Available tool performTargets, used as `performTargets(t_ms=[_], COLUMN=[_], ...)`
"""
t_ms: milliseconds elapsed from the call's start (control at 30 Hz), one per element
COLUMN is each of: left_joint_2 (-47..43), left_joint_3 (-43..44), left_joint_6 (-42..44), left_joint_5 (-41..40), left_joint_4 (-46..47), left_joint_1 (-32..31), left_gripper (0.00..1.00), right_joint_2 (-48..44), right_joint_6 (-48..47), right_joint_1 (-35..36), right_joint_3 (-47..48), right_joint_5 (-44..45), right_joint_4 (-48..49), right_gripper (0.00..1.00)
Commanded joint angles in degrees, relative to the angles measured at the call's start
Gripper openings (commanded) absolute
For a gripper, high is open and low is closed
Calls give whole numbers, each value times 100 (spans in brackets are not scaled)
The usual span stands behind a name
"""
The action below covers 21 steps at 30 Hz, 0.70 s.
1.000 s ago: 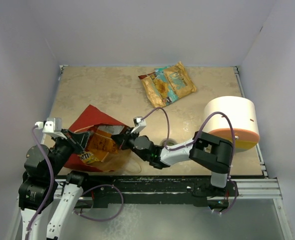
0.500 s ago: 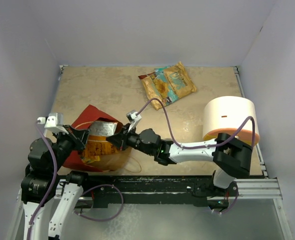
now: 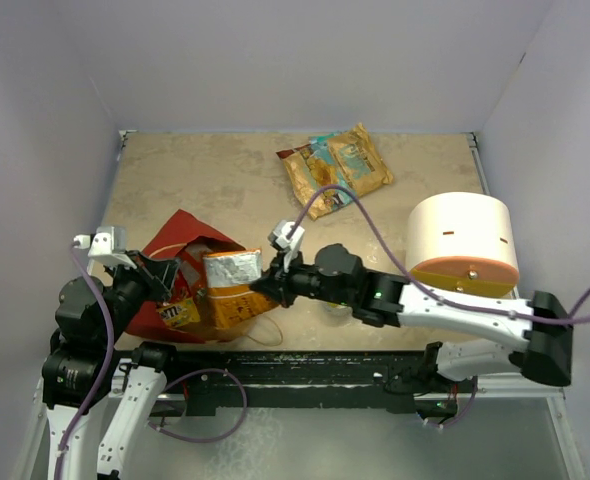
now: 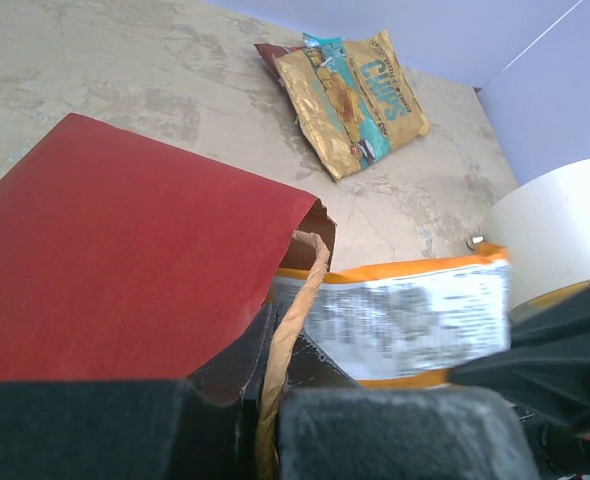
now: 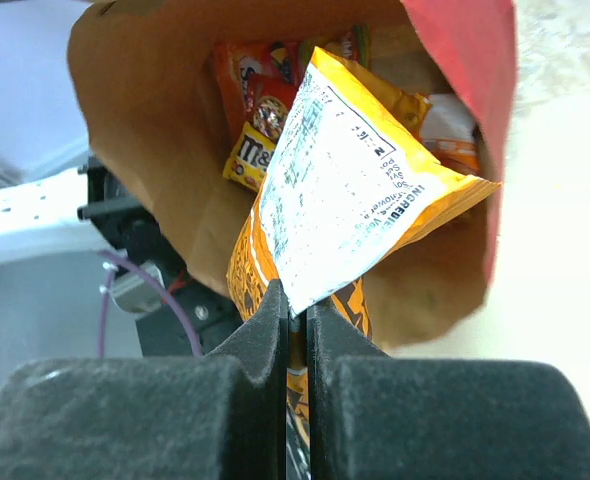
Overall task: Take the snacks out of the paper bag
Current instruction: Take out the snack from the paper bag.
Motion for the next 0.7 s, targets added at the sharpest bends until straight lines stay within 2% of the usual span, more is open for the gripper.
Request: performTargets(t_ms=[0, 167, 333, 433, 567, 667], left_joint_2=[-44, -36, -6, 49, 230, 373], left_joint_3=[88, 90, 77, 77, 125, 141], left_joint_6=[-58, -57, -39, -80, -132, -150], left_joint_5=[-32, -19, -6, -101, -238, -273], left_joint_4=[142, 149, 167, 141, 39, 6], left_joint_1=[50, 50, 50, 50, 50, 58], left_gripper=[0, 0, 0, 0, 0, 0], right_joint_2=[-1027, -1615, -1940, -2071, -2422, -2669], right_joint_6=[-1181, -1296, -1633, -1898, -2150, -2209], right_joint_1=[-13, -12, -15, -16, -14, -16], right_joint_3=[138, 435, 770, 1100, 1556, 1875], right_joint_5=[417, 1284, 2127, 2174, 1812, 2085], right_joint_4=[-1507, -2459, -2779, -3098, -3330, -3388], right_gripper=[0, 0, 0, 0, 0, 0])
